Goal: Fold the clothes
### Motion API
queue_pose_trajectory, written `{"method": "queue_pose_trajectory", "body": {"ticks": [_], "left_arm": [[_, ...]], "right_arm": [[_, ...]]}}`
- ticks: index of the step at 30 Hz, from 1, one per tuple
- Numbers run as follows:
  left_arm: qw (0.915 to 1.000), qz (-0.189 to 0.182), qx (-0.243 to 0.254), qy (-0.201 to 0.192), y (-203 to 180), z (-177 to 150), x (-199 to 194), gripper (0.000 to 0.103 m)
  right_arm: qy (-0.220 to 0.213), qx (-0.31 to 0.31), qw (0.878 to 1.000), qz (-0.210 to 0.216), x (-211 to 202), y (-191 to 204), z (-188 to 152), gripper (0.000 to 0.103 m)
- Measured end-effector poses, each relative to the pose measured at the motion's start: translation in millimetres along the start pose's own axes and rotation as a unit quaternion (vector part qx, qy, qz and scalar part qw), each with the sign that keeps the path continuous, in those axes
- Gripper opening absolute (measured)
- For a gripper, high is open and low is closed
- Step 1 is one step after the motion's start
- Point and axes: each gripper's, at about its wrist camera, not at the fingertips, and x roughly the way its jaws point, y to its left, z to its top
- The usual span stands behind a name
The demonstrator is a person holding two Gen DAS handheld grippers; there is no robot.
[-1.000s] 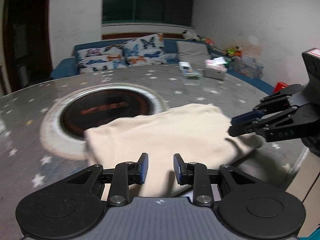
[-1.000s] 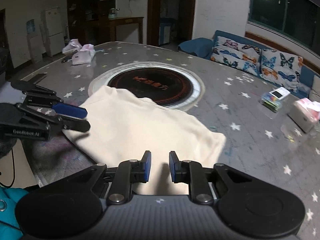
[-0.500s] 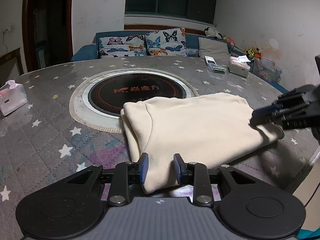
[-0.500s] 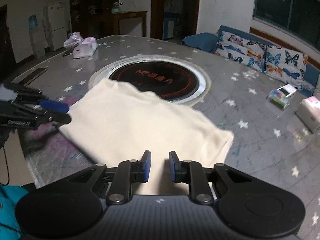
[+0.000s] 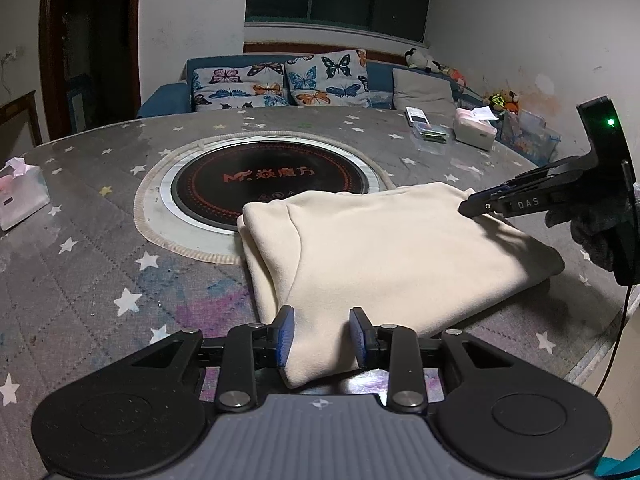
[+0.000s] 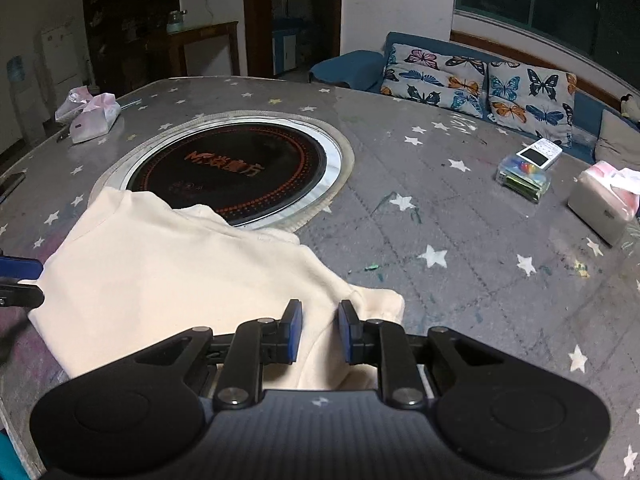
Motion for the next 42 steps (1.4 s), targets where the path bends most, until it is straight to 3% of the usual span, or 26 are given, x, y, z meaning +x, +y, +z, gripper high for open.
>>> {"method": "queue_pose_trajectory", "body": {"ticks": [5,17,27,33,42], "left_arm": [[1.0000,0.001,-0.006,-0.004,-2,8,-4,0.037],[0.9996,0.008,-0.027,0.005,4,14,6,0.037],[0.9990,-0.012,-0.037,-0.022,-1,28,6,0.035],[0.9990,-0.018,-0.040,0.000,3,25,29,0.035],[0.9986,-0.019,-0.050,0.001,3,30,24,0.038]], "right_arm": [[-0.012,-0.008,1.000,-0.004,-14,8,0,0.018],[-0.018,-0.039,0.998,0.042,-35,47,-15,0.024],[-0.020,-0.041,0.998,0.048,-43,56,-22,0.029],[-0.017,-0.030,0.998,0.050,-40,54,-26,0.029],[-0.019,-0.030,0.998,0.044,-41,54,-25,0.032]]}}
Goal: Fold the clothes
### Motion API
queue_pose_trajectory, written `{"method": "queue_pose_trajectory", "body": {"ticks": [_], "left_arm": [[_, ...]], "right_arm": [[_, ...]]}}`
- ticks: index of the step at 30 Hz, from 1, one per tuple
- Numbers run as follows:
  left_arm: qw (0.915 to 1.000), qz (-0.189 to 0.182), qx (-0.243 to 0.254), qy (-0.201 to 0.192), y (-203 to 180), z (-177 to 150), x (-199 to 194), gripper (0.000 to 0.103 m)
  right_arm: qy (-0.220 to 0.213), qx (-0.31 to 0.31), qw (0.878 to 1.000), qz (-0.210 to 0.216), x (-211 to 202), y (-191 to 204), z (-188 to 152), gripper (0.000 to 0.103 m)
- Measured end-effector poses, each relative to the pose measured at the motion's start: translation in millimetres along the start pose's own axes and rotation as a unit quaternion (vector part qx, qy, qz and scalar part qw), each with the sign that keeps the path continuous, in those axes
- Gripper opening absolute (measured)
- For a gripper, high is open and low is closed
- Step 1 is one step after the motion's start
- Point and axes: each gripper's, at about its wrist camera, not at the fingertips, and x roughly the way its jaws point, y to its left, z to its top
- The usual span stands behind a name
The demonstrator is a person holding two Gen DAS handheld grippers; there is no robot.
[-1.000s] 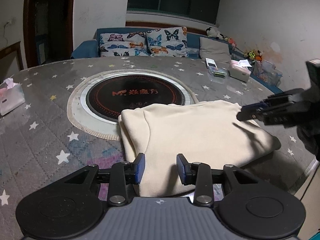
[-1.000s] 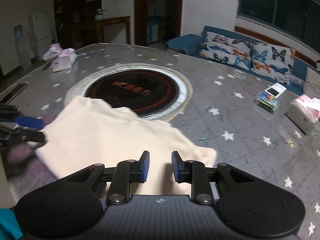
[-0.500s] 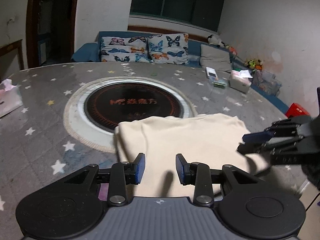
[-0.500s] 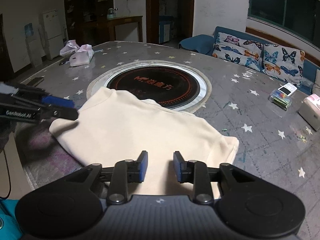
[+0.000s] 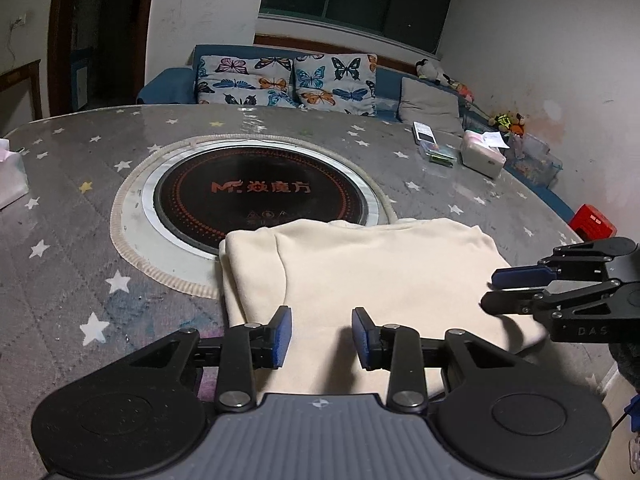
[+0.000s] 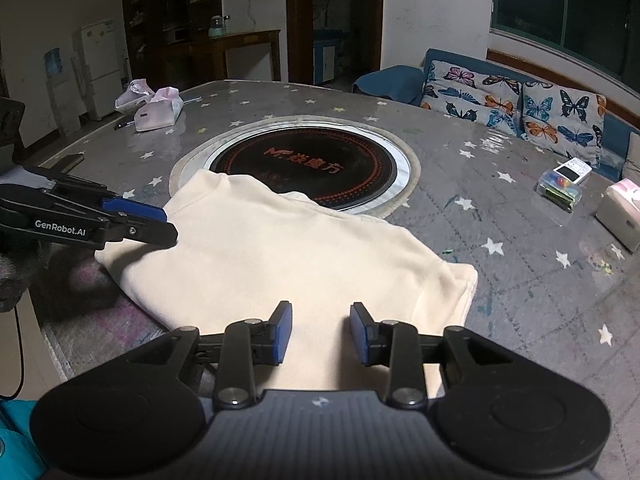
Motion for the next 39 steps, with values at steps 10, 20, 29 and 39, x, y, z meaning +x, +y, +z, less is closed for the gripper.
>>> {"method": "queue_pose_trajectory", "body": {"ticks": [10,20,29,39], "left_arm": [[0.9997,0.024,-0.006,0.004,-2,1,-2,0.060],[0.9993,0.036,-0.008,0.002,-2,-3,-11,0.071],[0.9989,0.045,-0.007,-0.006,0,-4,-18,0.086],[0.9979,0.060,-0.021,-0.012,10,-5,-26,0.098]], "right_arm": [[-0.007,-0.004,1.000,-0.005,-4,7,3,0.043],[-0.020,-0.015,1.000,0.002,-9,23,4,0.057],[-0.028,-0.017,0.999,0.009,-13,35,2,0.078],[-0.034,-0.040,0.998,0.041,-12,54,5,0.090]]}}
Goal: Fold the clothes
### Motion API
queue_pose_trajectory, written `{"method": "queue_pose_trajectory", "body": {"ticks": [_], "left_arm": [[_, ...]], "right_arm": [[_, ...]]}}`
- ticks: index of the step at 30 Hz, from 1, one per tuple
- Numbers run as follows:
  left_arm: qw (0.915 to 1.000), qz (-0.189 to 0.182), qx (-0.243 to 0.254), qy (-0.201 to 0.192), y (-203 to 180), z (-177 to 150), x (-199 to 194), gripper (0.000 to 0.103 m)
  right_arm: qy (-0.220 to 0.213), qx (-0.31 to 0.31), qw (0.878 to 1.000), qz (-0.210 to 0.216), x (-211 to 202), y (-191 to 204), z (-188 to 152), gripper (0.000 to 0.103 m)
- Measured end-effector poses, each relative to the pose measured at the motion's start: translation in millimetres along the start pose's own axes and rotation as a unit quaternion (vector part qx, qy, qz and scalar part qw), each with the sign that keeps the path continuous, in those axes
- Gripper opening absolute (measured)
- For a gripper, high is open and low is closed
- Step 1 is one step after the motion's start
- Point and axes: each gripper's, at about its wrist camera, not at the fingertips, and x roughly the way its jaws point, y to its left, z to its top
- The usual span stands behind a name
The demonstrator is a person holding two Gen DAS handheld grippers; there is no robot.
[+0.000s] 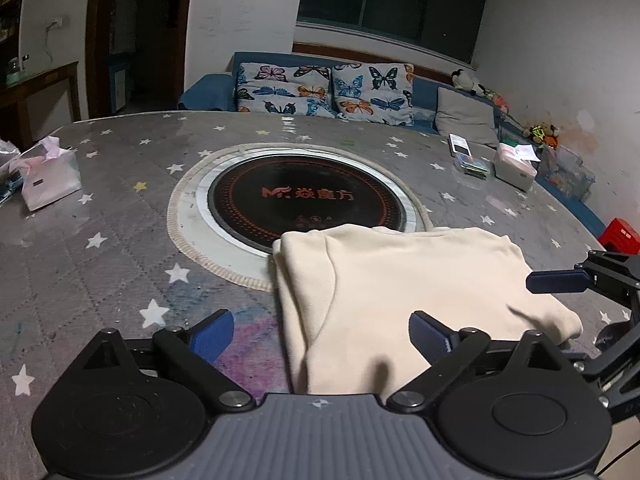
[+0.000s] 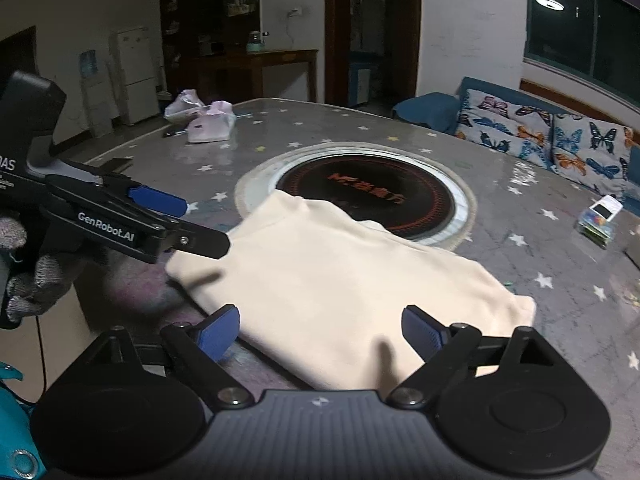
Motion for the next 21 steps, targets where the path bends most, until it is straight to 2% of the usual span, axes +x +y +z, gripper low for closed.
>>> {"method": "queue_pose_trajectory", "body": {"ticks": [7,13,16,19,21], "left_arm": [[0.9999,0.010,-0.011,0.004,5,1,1,0.103],[0.9992,0.029,-0.025,0.009,14,2,2,0.103],[0.9983,0.043,-0.040,0.000,23,5,0,0.103],[0.9968,0.052,-0.061,-0.010,35,10,-3,0.100],[0.9957,0.055,-0.074,-0.013,43,12,-3,0.094]], "right_arm": [[0.007,-0.042,0.999,0.014,9,19,7,0.090],[0.020,-0.097,0.995,0.027,18,41,13,0.082],[0.023,-0.124,0.992,0.033,22,53,16,0.077],[0.027,-0.147,0.988,0.040,27,64,19,0.070],[0.029,-0.163,0.985,0.045,31,71,20,0.070]]}}
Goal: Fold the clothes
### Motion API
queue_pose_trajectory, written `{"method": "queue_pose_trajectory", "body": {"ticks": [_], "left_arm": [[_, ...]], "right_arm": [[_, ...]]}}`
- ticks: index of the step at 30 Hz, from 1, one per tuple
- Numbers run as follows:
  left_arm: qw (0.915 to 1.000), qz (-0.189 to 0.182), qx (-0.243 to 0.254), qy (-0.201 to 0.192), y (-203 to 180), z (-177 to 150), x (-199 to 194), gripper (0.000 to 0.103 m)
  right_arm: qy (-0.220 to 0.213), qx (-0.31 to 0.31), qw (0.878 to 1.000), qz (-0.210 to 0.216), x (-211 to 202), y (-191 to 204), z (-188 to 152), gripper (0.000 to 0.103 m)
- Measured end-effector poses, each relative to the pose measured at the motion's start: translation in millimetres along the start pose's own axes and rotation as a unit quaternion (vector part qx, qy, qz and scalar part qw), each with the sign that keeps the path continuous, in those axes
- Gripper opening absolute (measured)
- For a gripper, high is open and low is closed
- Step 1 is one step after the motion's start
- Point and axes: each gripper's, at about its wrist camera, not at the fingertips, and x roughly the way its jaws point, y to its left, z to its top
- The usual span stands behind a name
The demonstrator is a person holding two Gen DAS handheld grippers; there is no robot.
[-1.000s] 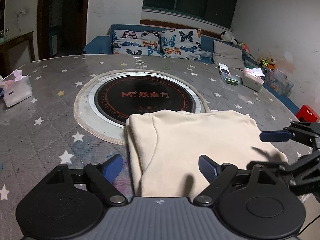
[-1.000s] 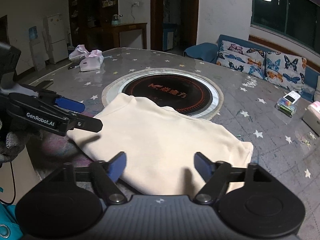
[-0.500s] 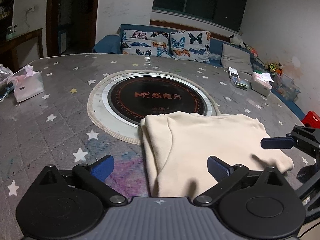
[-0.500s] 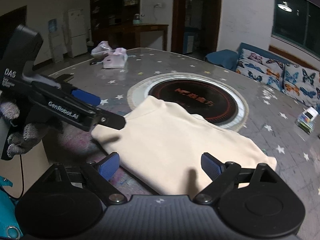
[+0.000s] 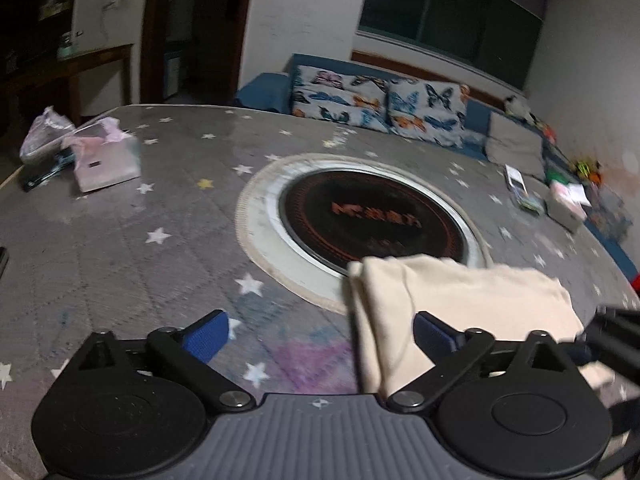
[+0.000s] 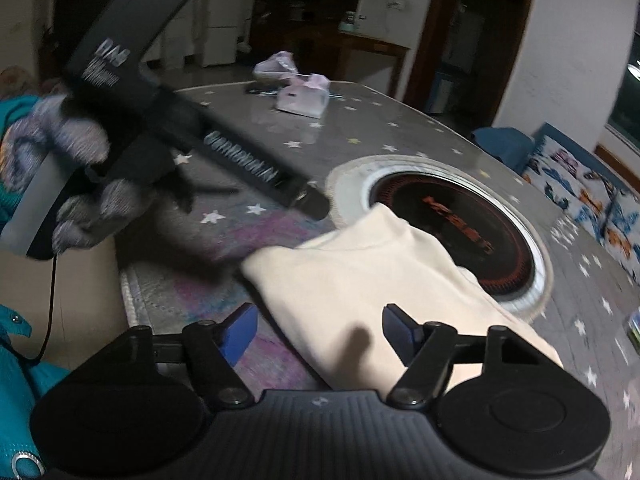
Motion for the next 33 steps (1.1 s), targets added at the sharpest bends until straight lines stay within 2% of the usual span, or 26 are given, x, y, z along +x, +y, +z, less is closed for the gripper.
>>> {"method": "queue_pose_trajectory", "body": {"ticks": [2,5,10,15,19,23,28,33], "left_arm": [[0.9999,0.001,-0.014,0.000,6,2,1,0.088],[0.9993,-0.001,-0.037,0.004,13,2,4,0.083],[0.9973,-0.020,-0.068,0.017,20,2,10,0.083],[0.9924,-0.051,-0.108,0.029,23,3,13,0.083],[0.9843,-0.085,-0.149,0.041,26,4,17,0.086],[0.9739,-0.113,-0.191,0.051,27,4,21,0.088],[0.9631,-0.126,-0.228,0.066,26,4,29,0.090],[0.9505,-0.139,-0.265,0.084,24,1,39,0.089]], "right_arm": [[0.001,-0.017,1.000,0.003,5,7,3,0.068],[0.003,-0.040,0.999,0.005,13,16,8,0.065],[0.013,-0.061,0.998,0.009,27,24,14,0.058],[0.016,-0.082,0.997,0.001,36,32,16,0.042],[0.012,-0.075,0.997,-0.005,38,29,17,0.020],[-0.004,-0.042,0.999,0.004,31,17,20,0.009],[-0.029,0.013,0.999,0.017,18,-6,24,0.007],[-0.045,0.036,0.998,0.023,8,-20,22,0.007]]}}
